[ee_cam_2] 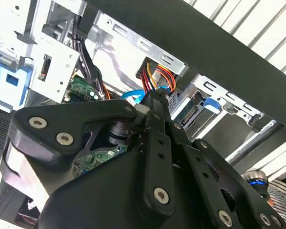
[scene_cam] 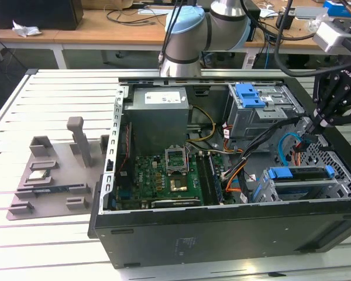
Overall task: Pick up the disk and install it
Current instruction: 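Insert the first disk wire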
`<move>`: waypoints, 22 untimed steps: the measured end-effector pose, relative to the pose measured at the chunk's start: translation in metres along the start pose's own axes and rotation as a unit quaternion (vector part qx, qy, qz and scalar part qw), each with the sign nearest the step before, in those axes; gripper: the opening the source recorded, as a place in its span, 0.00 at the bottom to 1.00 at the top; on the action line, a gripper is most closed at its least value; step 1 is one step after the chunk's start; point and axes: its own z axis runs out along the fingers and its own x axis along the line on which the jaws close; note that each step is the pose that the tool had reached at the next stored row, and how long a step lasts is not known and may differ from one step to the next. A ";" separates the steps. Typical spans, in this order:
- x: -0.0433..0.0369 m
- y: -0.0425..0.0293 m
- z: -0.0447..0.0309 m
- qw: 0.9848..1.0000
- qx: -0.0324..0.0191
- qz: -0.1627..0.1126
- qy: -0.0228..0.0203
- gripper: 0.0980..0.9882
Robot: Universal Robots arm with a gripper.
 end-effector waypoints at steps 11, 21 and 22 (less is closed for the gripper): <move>-0.0046 -0.0005 0.0056 1.000 0.000 0.001 0.013 0.30; -0.0065 -0.0011 0.0136 0.999 0.000 0.002 0.035 0.30; -0.0065 -0.0011 0.0136 0.999 0.000 0.002 0.035 0.30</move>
